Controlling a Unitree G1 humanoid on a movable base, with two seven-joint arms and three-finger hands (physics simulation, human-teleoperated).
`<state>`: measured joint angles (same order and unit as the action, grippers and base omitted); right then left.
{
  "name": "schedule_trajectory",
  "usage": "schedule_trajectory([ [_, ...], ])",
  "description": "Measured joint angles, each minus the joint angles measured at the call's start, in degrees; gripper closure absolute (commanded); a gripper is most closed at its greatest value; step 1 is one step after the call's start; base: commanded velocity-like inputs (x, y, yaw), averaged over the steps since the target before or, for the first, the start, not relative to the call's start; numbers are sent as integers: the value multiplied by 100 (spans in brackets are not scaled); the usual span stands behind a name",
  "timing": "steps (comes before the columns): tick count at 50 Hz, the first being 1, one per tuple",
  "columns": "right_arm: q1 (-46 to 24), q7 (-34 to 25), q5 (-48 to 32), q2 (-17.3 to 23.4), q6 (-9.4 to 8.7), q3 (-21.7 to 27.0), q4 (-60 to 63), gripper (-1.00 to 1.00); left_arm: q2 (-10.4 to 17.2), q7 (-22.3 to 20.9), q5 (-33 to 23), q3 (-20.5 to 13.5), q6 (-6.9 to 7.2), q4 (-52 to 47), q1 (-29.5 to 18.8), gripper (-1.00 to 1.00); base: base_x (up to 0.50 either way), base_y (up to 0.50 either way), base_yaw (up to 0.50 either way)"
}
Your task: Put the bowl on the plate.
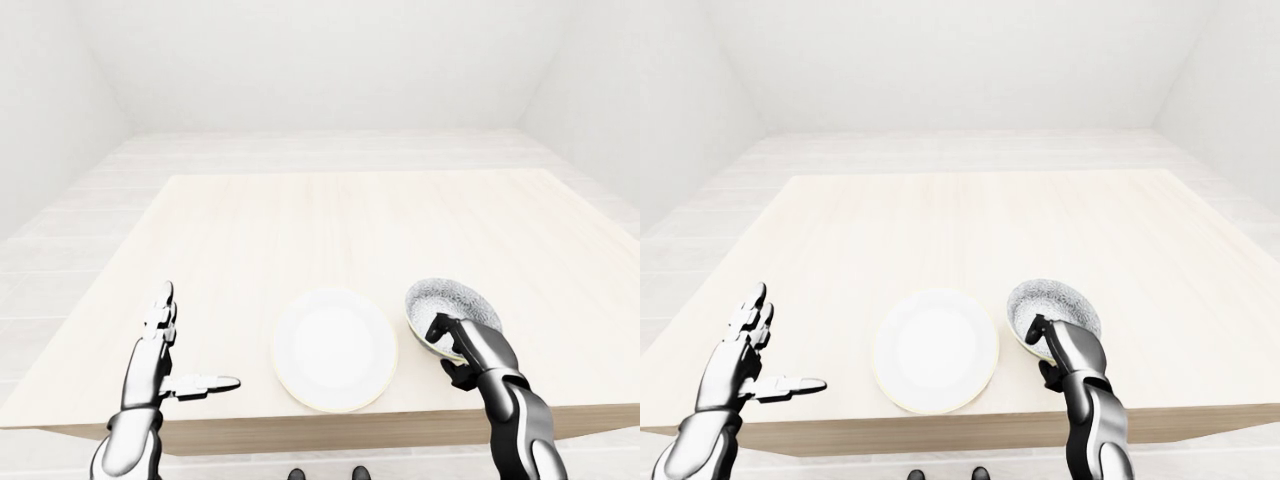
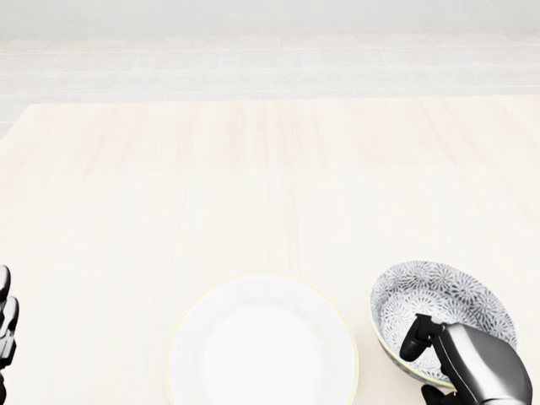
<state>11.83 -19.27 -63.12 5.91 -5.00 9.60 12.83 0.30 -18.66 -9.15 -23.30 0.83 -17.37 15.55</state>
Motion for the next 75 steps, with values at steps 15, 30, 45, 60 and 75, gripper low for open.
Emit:
schedule_trajectory([
  [15, -98, -149, -1, 28, 0, -20, 47, 98, 22, 37, -9, 61, 84, -48, -46, -100, 0, 0, 0],
  [30, -176, -279, -176, 50, 0, -59, 224, 98, 37, 39, 2, 63, 52, -19, -39, -100, 0, 0, 0],
  [45, -325, -423, -259, 49, 0, -116, 411, 100, 36, 48, 1, 57, -6, 36, -30, -100, 0, 0, 0],
  [60, -449, -471, -437, 36, 0, -228, 604, 100, 46, 62, -7, 71, 8, 40, -52, -100, 0, 0, 0],
  [75, -561, -431, -748, -67, 0, -549, 728, 100, 74, 80, -19, 104, 62, 23, -103, -100, 0, 0, 0],
])
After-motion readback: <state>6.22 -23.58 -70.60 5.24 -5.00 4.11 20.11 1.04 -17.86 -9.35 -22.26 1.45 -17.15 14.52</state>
